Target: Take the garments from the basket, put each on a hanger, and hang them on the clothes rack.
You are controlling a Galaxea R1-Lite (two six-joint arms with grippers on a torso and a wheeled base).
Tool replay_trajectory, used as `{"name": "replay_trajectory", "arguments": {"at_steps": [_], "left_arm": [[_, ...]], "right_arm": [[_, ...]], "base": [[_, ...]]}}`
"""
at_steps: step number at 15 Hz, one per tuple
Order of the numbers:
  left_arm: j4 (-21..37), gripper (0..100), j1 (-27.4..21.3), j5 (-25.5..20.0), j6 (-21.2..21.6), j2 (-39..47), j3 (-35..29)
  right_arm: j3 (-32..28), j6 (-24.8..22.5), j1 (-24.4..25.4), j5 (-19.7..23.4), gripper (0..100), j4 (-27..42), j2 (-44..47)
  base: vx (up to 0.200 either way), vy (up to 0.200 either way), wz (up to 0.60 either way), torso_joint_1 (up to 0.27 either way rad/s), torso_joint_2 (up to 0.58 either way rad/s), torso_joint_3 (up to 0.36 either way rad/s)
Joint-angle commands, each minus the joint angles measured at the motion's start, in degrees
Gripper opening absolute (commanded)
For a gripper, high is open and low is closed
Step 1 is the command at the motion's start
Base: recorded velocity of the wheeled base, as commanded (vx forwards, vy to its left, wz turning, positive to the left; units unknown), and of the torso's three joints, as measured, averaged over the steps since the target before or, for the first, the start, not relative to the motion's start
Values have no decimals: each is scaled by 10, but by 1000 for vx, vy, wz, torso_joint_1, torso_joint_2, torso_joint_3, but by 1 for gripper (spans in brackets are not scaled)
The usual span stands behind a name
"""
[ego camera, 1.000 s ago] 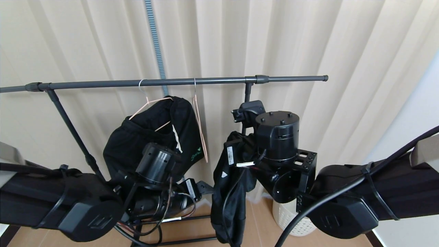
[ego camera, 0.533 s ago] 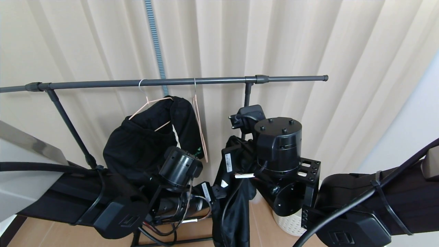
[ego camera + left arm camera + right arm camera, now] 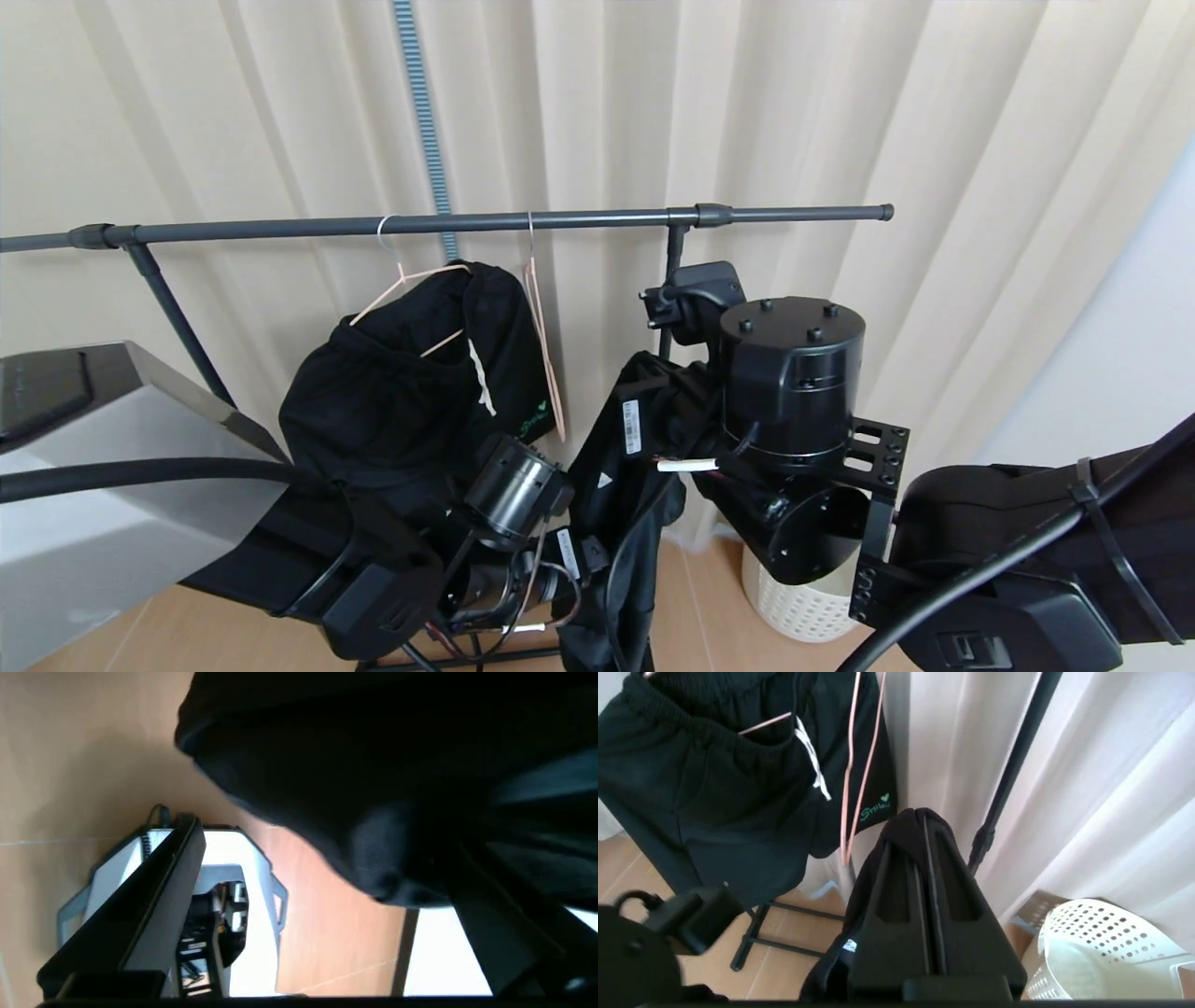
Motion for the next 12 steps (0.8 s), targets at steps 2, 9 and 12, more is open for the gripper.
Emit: {"name": "replay_trajectory", "arguments": {"at_steps": [2, 9, 12], "left_arm": [[1, 100, -9, 16, 5, 5, 8], [1, 0, -19, 52, 45, -42, 24], [11, 0, 9, 53, 80, -98, 23]], "right_arm": [[-1, 0, -12, 0, 0, 0, -19], [-2, -21, -54, -22, 0, 7, -24], [2, -48, -68, -40, 0, 9, -25]], "base": [[0, 0, 0, 0, 0, 0], [0, 0, 0, 0, 0, 0], [0, 0, 0, 0, 0, 0]]}}
